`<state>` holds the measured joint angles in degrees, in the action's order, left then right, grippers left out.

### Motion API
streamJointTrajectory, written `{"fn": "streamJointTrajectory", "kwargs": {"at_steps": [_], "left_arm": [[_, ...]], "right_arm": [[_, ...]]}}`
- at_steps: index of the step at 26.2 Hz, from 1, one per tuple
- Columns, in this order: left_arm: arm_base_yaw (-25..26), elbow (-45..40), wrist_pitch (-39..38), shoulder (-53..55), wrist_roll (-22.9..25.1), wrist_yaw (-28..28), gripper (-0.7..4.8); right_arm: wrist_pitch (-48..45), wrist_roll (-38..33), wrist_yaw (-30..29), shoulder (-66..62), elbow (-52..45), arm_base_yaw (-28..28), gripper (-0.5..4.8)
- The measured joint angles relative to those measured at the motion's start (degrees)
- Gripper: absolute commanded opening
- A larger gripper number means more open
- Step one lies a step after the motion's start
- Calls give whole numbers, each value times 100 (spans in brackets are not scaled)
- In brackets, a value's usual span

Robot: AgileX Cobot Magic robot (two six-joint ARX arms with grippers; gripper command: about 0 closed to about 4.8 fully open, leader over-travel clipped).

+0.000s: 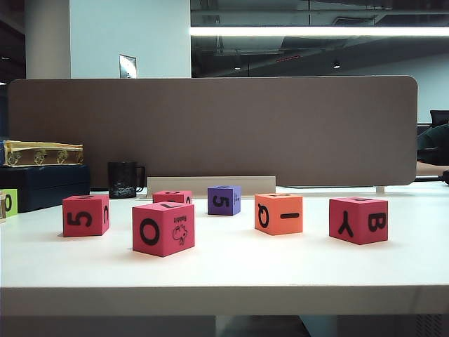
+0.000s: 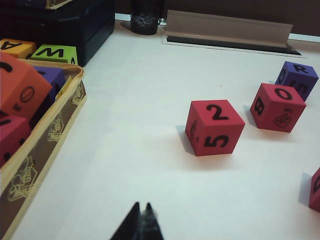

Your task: Select the appropriate blocks from the scattered letter blocks on the table and arrange them in a row to spell out "2024".

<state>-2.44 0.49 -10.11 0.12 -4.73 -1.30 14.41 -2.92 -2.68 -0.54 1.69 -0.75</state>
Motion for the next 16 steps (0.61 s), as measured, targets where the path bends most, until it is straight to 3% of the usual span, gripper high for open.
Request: {"fn": "streamJointTrajectory", "kwargs": {"at_steps": [11,16], "left_arm": [[0,0,2,0,-7,-37,-5],[0,2,24,0,-337,-214,-5]], "right_arm": [[0,-184,-4,0,0,0,-2],[-20,-350,-17,0,0,-2,-2]]}}
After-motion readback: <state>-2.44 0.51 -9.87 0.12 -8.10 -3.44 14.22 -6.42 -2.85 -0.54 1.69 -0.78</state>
